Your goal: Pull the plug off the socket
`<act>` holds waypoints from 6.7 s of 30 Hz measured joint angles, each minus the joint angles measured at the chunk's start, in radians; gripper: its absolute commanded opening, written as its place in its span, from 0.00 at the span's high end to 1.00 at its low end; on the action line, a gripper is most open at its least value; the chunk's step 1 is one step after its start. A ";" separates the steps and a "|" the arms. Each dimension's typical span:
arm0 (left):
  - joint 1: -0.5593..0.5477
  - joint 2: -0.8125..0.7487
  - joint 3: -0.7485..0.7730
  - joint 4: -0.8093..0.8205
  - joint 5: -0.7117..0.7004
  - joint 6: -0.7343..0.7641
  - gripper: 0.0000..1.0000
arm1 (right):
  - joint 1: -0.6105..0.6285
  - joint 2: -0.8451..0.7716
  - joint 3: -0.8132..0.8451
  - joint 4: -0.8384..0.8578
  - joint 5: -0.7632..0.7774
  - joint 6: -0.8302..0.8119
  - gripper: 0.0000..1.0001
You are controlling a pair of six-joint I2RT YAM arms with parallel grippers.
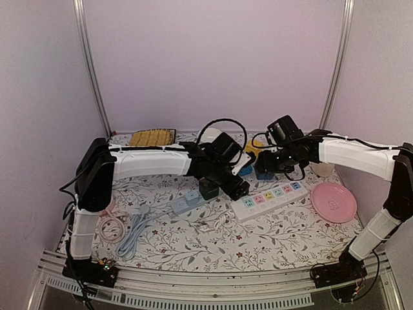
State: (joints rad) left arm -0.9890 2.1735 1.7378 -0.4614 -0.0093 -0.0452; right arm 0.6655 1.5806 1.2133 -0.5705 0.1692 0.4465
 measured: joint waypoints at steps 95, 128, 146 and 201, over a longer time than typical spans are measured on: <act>0.335 -0.502 -0.639 0.140 0.034 -0.405 0.08 | 0.177 0.364 0.397 -0.035 -0.185 -0.148 0.13; 0.241 -0.504 -0.758 0.202 0.035 -0.475 0.08 | 0.257 0.607 0.610 -0.116 -0.111 -0.146 0.57; 0.229 -0.466 -0.740 0.263 0.027 -0.499 0.08 | 0.259 0.652 0.779 -0.275 -0.035 -0.195 0.64; 0.311 -0.360 -0.604 0.217 0.137 -0.446 0.47 | 0.208 0.770 0.908 -0.297 -0.143 -0.179 0.64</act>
State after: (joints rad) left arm -0.6777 1.8137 1.1336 -0.2440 0.1280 -0.4911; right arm 0.8738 2.3505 2.1216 -0.8677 0.0257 0.2680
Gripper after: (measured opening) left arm 0.594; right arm 0.582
